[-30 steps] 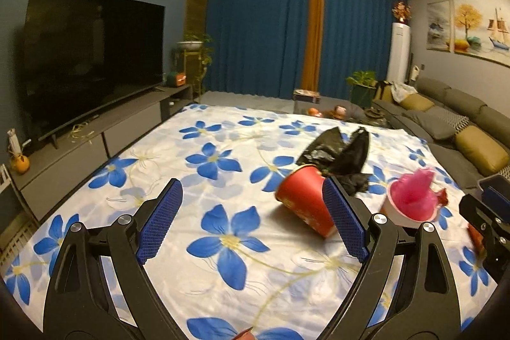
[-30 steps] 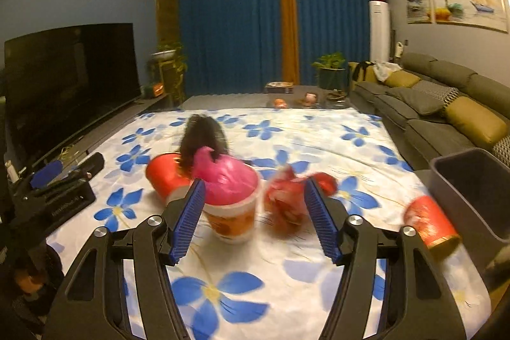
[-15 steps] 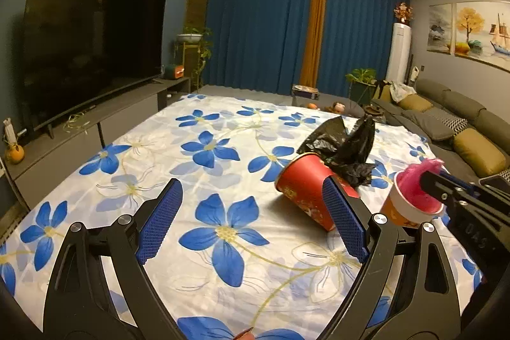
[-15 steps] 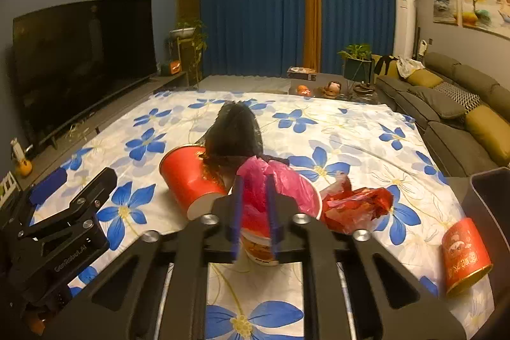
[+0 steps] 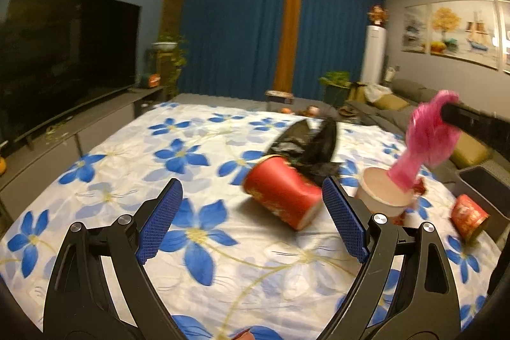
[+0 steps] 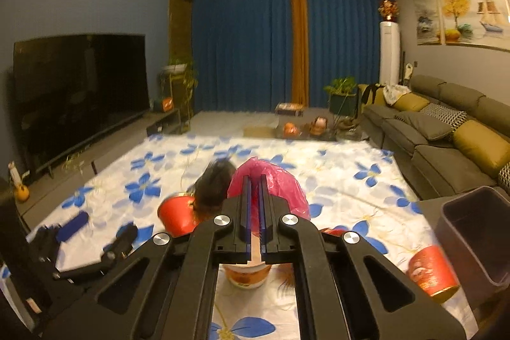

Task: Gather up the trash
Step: 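Grasp the upright white paper cup with the left tool while the right tool holds the pink bag, then carry the paper cup and pink bag over the gray bin with both tools, then open the right tool over the bin while the left tool releases the paper cup, then move both open tools back over the table, then grasp the red can with the right tool while the left tool grasps the red snack wrapper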

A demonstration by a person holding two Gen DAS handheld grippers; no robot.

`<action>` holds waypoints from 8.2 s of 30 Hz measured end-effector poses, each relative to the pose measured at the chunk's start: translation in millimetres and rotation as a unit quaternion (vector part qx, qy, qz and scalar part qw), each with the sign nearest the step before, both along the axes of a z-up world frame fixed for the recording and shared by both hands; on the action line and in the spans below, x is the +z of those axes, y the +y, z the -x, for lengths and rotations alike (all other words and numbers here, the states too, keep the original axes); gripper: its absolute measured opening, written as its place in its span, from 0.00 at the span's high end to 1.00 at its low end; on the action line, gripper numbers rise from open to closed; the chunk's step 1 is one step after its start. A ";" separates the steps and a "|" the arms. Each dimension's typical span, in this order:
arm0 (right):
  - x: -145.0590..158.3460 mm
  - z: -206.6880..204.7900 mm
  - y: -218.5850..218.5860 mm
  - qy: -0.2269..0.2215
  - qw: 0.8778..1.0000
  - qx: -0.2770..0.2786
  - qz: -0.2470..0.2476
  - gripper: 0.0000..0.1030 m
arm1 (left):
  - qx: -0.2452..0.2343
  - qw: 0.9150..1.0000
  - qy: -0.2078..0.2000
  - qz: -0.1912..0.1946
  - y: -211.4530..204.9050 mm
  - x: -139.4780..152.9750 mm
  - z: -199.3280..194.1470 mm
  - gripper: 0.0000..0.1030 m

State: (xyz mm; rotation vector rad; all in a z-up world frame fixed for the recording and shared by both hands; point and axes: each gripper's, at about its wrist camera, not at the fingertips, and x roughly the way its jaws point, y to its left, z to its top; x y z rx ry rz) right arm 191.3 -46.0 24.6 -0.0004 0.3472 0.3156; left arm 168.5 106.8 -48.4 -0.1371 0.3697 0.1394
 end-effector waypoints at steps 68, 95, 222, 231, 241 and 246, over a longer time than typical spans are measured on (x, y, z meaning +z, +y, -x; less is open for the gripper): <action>-25.0 66.2 -145.2 0.010 0.992 -0.114 -0.050 0.95 | -0.175 0.983 0.056 0.005 -107.7 22.0 -28.4 0.43; -10.7 34.2 -283.0 -0.007 0.966 -0.251 -0.066 0.95 | -0.351 0.936 0.012 0.008 -301.4 65.6 -75.2 0.44; -109.8 -13.9 -160.2 0.178 0.962 -0.195 -0.067 0.58 | -0.141 0.988 0.070 -0.010 -122.8 -7.8 -59.7 0.17; -110.0 -25.1 -153.5 0.183 0.965 -0.182 -0.050 0.87 | -0.174 0.977 0.119 0.010 -133.4 -23.2 -99.0 0.26; -107.0 -23.9 -157.3 0.173 0.967 -0.182 -0.044 0.96 | -0.206 0.963 0.170 0.041 -137.7 -46.3 -129.0 0.55; -105.3 -23.1 -156.2 0.166 0.969 -0.180 -0.042 0.96 | -0.216 0.961 0.168 0.038 -139.5 -46.3 -129.1 0.77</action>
